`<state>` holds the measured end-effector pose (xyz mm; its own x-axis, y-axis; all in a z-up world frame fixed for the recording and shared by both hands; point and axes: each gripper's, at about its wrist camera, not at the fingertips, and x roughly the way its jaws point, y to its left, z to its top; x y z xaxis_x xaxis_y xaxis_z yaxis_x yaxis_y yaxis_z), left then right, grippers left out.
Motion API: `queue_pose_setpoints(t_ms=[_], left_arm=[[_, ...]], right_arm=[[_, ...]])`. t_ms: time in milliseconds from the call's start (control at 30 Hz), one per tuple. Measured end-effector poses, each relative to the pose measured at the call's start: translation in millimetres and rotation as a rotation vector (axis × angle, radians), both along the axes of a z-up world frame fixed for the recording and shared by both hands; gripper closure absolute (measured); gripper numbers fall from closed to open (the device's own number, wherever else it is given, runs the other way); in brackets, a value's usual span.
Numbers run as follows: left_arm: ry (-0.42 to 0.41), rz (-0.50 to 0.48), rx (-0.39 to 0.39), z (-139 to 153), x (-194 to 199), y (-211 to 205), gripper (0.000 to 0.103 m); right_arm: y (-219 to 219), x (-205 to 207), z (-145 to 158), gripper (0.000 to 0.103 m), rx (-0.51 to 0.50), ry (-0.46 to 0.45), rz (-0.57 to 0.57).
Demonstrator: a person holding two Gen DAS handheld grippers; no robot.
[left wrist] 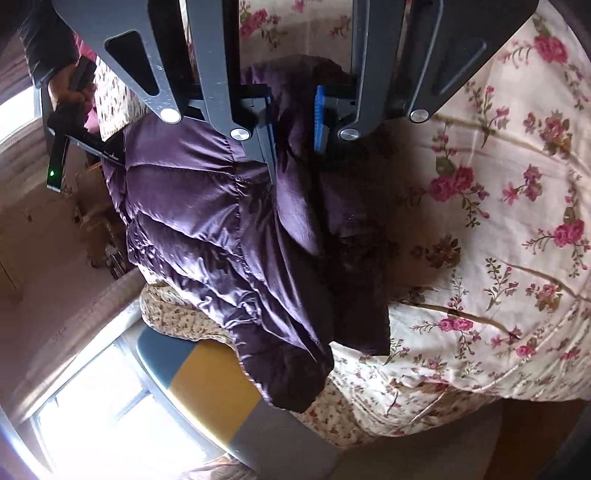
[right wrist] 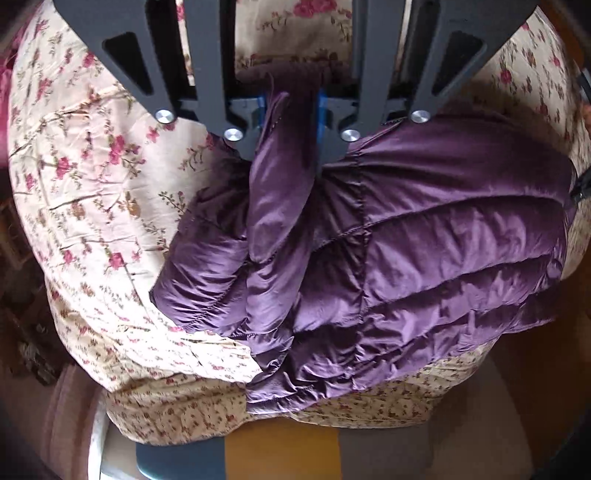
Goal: Fold large clothes
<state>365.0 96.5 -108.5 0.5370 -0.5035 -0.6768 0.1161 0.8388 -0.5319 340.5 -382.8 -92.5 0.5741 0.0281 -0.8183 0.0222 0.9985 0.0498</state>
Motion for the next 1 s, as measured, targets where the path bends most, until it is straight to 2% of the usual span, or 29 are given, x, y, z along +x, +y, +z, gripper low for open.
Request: queue_pose_setpoints(t_ms=[167, 267, 500, 667, 833, 867, 900, 933, 967, 1000], left_arm=[[-0.004, -0.032, 0.005, 5, -28, 9, 0.09], [0.002, -0.049, 0.004, 4, -56, 15, 0.09], [0.022, -0.06, -0.021, 5, -149, 29, 0.09], [0.029, -0.049, -0.037, 7, -207, 36, 0.09], [0.037, -0.035, -0.024, 9, -247, 40, 0.088], [0.034, -0.027, -0.014, 12, -251, 40, 0.084], [0.031, -0.02, -0.003, 14, -253, 41, 0.07], [0.029, -0.006, 0.011, 18, -254, 43, 0.058], [0.019, 0.012, 0.002, 23, -253, 48, 0.032], [-0.013, 0.042, -0.018, 30, -253, 54, 0.027]], right_arm=[[10, -35, 3, 0.09, -0.031, 0.014, 0.049], [17, -69, 2, 0.09, -0.045, 0.028, 0.084], [40, -168, -4, 0.09, -0.056, 0.062, 0.141], [54, -230, -10, 0.09, -0.051, 0.072, 0.144], [58, -267, -15, 0.088, -0.033, 0.079, 0.124], [58, -271, -14, 0.083, -0.036, 0.073, 0.113], [57, -272, -13, 0.074, -0.03, 0.071, 0.107], [55, -274, -10, 0.07, -0.021, 0.066, 0.099], [54, -277, -6, 0.053, -0.014, 0.055, 0.092], [52, -277, 0, 0.045, -0.013, 0.035, 0.088]])
